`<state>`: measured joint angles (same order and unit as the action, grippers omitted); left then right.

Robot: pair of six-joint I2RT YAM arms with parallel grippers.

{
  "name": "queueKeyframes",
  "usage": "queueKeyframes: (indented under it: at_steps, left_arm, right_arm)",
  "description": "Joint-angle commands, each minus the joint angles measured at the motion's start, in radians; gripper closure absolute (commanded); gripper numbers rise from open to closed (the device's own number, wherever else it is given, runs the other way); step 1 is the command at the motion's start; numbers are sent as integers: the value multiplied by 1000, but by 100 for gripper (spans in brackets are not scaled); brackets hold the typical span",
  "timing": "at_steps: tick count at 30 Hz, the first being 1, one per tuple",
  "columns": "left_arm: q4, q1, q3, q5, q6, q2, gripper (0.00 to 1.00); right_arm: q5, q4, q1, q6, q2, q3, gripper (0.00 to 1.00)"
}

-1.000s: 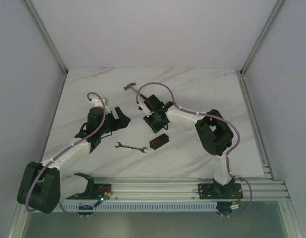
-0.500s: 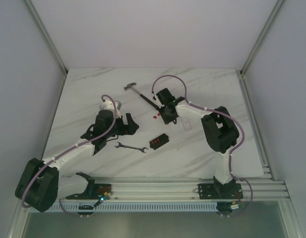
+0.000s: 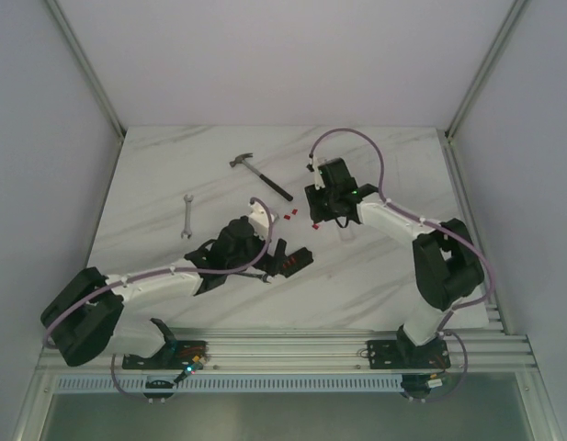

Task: Snap on the fuse box
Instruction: Move the fuse to the center of the board, then adjust the fuse box base at the center of the board.

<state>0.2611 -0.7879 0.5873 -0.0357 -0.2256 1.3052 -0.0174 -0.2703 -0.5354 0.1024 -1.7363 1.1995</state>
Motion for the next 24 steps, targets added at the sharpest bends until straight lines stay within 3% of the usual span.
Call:
queueKeyframes:
  at_steps: [1,9,19,24]
  left_arm:
    - [94,-61,36,-33,112,66,0]
    - [149,-101,78,13,190,226,4]
    - [122,-81,60,57,231,250,34]
    - [98,-56,37,62,233,230,42]
  right_arm:
    - [-14,54,25,25,59,-67,50]
    - [-26,94,57,40,128,-150,38]
    - [-42,94,59,19,122,-151,35]
    - [-72,96,60,15,88,-130,35]
